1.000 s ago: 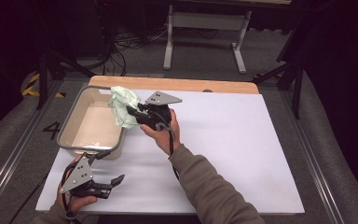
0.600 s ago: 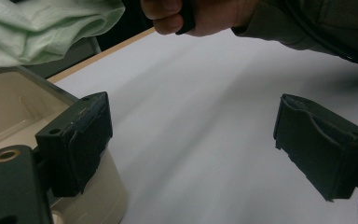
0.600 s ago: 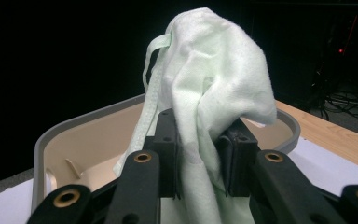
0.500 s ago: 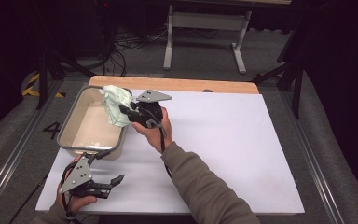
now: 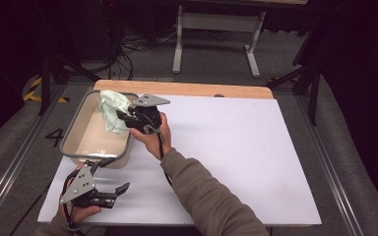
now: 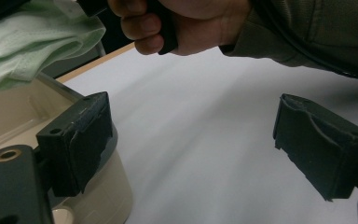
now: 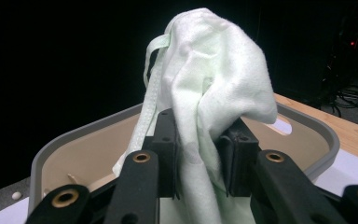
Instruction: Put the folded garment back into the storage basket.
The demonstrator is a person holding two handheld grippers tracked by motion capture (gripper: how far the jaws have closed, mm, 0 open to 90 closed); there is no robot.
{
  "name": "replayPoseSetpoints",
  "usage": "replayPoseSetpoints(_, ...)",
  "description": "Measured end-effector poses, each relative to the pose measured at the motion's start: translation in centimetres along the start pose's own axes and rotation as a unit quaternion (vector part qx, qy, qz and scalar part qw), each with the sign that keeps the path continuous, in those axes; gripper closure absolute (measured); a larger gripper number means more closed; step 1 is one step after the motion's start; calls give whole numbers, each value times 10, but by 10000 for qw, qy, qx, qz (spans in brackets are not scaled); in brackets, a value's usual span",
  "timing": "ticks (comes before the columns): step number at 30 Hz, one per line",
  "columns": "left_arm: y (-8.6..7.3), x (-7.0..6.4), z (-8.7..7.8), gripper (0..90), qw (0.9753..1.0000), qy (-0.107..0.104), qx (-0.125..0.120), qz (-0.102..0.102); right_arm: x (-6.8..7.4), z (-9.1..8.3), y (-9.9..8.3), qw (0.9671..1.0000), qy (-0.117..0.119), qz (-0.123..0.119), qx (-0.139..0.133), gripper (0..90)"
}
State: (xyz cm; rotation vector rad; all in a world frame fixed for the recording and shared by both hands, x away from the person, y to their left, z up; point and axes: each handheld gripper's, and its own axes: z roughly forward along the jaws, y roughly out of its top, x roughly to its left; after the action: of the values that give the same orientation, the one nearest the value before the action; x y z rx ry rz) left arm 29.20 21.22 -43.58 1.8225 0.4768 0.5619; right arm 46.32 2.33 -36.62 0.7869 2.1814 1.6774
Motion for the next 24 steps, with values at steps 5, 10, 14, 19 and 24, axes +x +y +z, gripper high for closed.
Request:
replayPoseSetpoints(5,0,1,-1,120,10000,57,-4,21,3,9,-1,10000,-44,30,72,710)
replayPoseSetpoints(10,0,1,-1,118,10000,83,-12,29,9,18,-4,9999,-64,18,139,707)
replayPoseSetpoints(14,0,1,-1,118,10000,55,-7,-24,12,25,-6,9998,-76,59,190,702)
replayPoseSetpoints(19,0,1,-2,118,10000,66,-32,8,13,31,-11,9996,-148,207,144,702)
replayPoseSetpoints(24,0,1,-3,119,10000,56,-34,14,14,38,-16,9994,-167,210,239,702)
